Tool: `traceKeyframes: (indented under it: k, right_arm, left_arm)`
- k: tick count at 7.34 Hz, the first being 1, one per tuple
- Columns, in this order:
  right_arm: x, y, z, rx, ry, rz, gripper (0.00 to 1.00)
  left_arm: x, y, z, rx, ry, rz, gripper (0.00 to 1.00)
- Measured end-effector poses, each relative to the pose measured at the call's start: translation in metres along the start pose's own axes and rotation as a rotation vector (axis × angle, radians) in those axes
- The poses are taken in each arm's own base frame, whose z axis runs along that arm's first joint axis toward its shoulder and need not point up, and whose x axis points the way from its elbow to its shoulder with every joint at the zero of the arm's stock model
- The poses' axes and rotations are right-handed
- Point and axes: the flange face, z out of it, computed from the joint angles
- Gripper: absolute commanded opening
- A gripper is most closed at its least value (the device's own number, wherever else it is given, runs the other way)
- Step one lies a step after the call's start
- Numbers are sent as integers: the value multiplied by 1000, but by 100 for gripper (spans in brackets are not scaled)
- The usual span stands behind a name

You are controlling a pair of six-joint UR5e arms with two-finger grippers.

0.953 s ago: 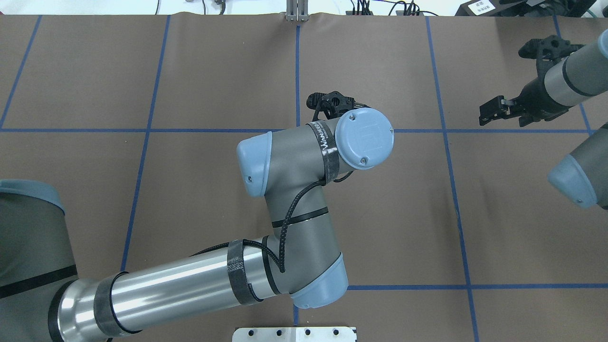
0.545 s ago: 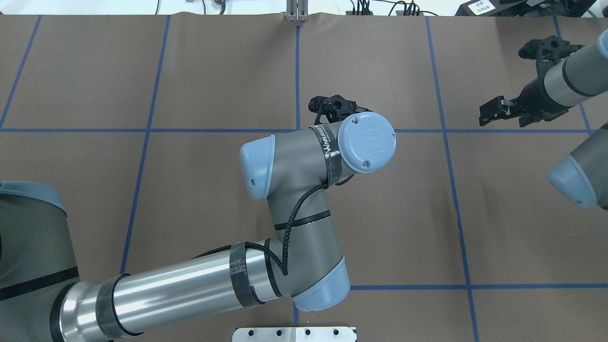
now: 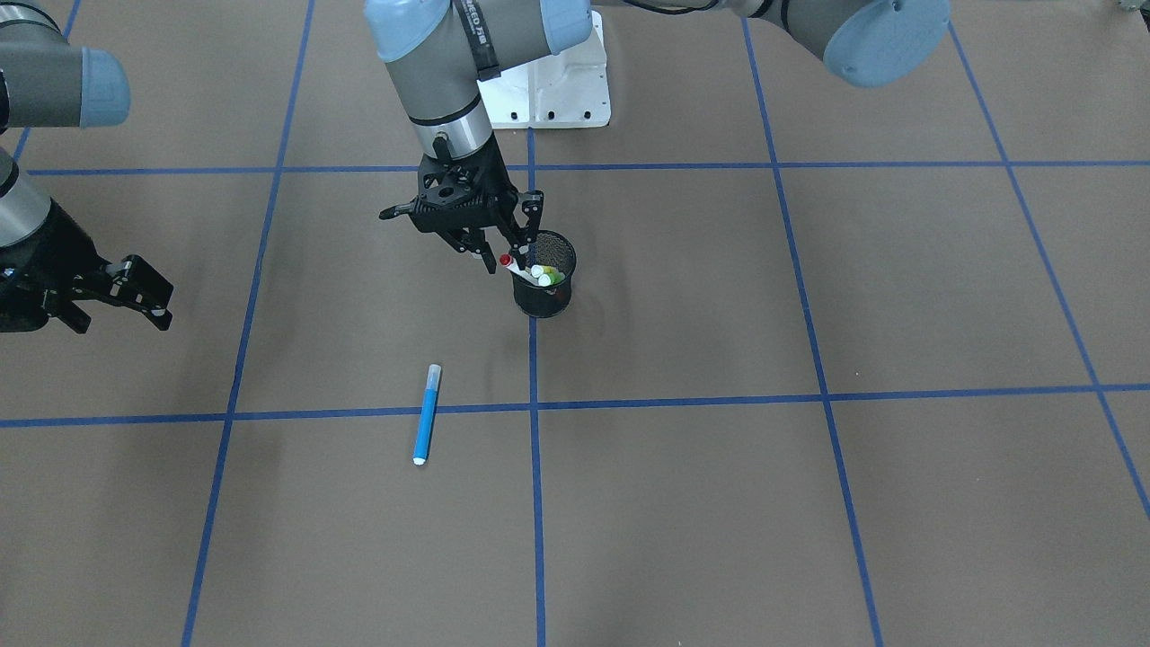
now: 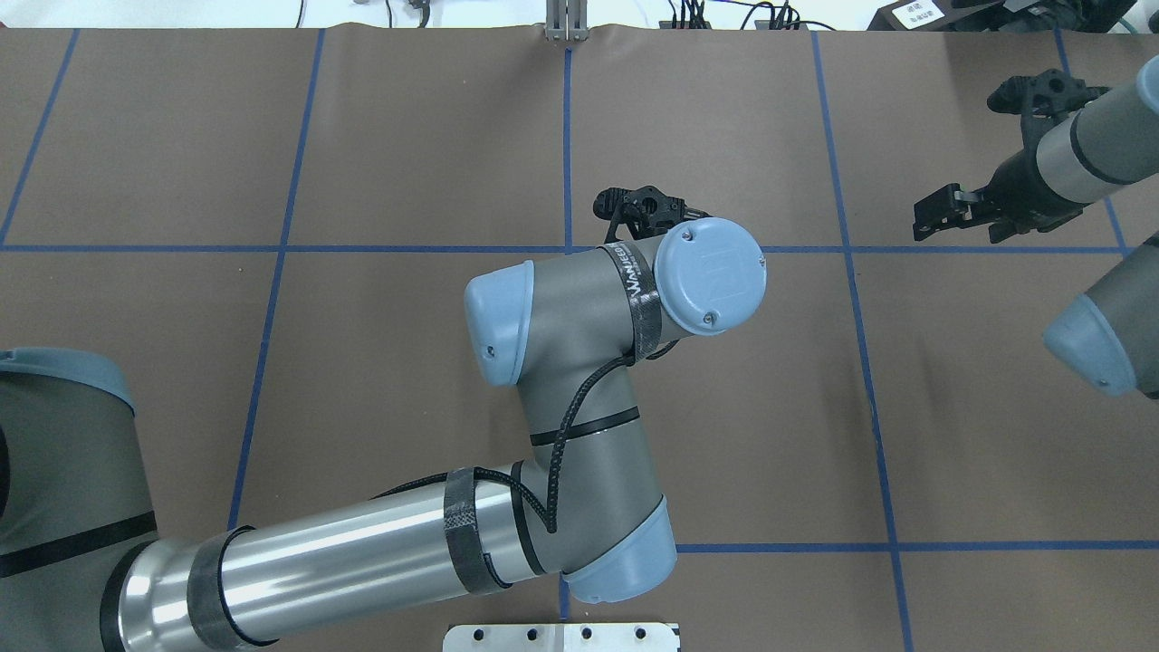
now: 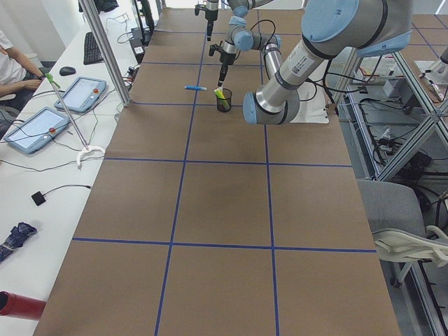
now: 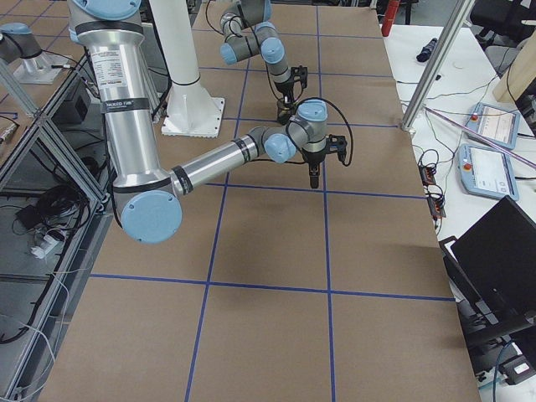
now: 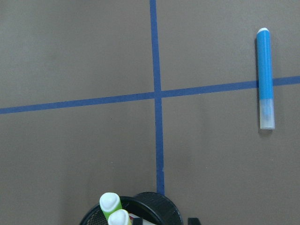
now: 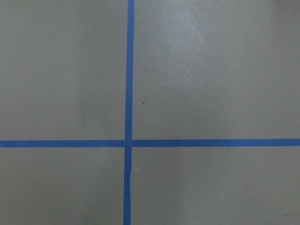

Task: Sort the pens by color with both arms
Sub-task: 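Lower the left gripper onto the red-capped marker in the cup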

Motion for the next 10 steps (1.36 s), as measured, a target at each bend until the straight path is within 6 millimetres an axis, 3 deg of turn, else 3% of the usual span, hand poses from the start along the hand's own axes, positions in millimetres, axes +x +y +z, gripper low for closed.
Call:
traceKeyframes:
  k: [1,3,4,6,10]
  right_arm:
    - [0,0,0,-1,0,0,98]
    - [-1,0,0,-2,-2,-1,98]
    - [-1,0,0,-2,-3,-1,98]
    - [-2,-1,0,0,-1,-2,98]
    - [-5,-2,-2,7,-4,-4,98]
  left_arm:
    - [0,0,0,-2,-3,0,0]
    - [-1,1,-1,-3,-6,1,0]
    - [-2,1,-10,-2,-4,1,0]
    - [-20,4,-48,1,8,3,0]
    - [-48,6,-102,22,107,-22,0]
